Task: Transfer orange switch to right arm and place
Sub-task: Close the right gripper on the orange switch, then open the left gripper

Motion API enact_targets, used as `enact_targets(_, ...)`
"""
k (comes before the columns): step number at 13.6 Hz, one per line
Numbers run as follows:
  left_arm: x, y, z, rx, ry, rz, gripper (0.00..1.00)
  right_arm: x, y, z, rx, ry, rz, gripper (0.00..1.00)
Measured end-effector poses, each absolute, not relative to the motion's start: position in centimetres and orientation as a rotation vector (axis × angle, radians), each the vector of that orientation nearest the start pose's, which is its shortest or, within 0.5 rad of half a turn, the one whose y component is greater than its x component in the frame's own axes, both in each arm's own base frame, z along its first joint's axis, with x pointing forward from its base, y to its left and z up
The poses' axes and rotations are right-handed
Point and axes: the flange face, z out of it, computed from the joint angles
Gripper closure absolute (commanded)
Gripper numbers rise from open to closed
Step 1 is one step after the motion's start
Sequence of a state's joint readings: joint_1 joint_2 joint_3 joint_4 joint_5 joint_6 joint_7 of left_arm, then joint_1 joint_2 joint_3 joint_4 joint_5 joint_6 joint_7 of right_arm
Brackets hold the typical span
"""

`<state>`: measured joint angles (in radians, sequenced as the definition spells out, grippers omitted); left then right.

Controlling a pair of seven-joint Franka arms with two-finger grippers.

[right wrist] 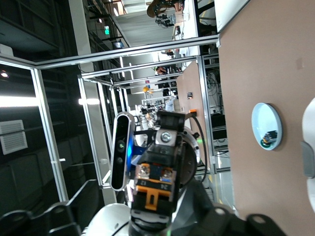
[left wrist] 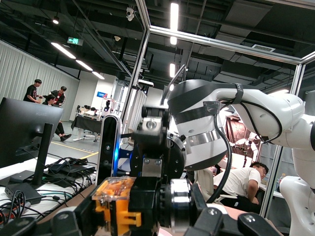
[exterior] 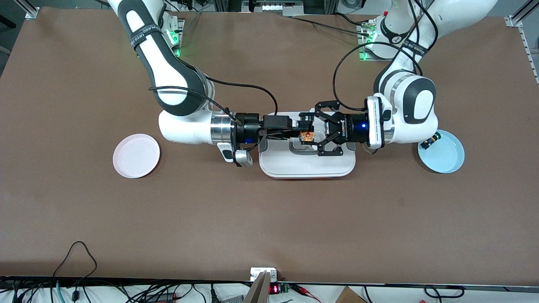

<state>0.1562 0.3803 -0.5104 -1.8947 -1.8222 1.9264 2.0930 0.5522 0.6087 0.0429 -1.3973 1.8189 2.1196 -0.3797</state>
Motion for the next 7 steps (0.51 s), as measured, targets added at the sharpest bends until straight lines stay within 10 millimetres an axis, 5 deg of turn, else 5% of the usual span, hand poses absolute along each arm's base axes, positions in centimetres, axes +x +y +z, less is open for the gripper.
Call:
enact_targets(3,58.94,-25.95,38.60,1.271,-0.875,1.160,1.00,60.41,45.49,40.79,-1.585,0.076,0.080,0.38)
enact_targets(7,58.94,-25.94,38.60,1.272,-0.875,1.160,1.00,60.29,45.64,40.62,-1.581,0.058,0.082,0.75)
